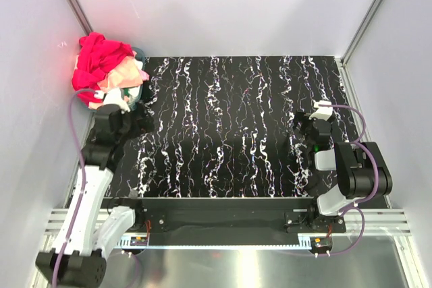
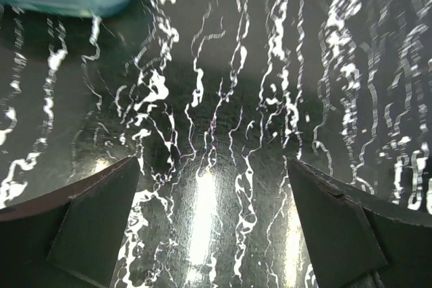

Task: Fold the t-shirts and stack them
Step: Grab the tshirt from the pile

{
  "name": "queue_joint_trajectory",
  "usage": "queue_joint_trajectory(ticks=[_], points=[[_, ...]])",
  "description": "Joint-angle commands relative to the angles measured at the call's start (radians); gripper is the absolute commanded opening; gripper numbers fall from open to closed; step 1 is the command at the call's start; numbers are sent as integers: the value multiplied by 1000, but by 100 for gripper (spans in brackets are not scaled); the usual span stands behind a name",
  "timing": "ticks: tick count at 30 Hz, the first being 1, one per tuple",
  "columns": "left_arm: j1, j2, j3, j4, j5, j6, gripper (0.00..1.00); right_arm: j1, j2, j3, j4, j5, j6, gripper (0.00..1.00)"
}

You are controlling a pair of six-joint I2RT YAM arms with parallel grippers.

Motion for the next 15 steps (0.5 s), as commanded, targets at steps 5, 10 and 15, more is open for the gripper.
queue_joint_trajectory(ticks=[5, 10, 15], points=[[0, -15, -5, -94, 103, 6, 99, -4, -16, 24, 54, -7, -15, 100], [0, 7, -34, -62, 122, 20, 99, -4, -15, 26, 51, -7, -15, 100], [7, 38, -20, -59, 123, 23, 99, -4, -16, 26, 49, -2, -14, 100]])
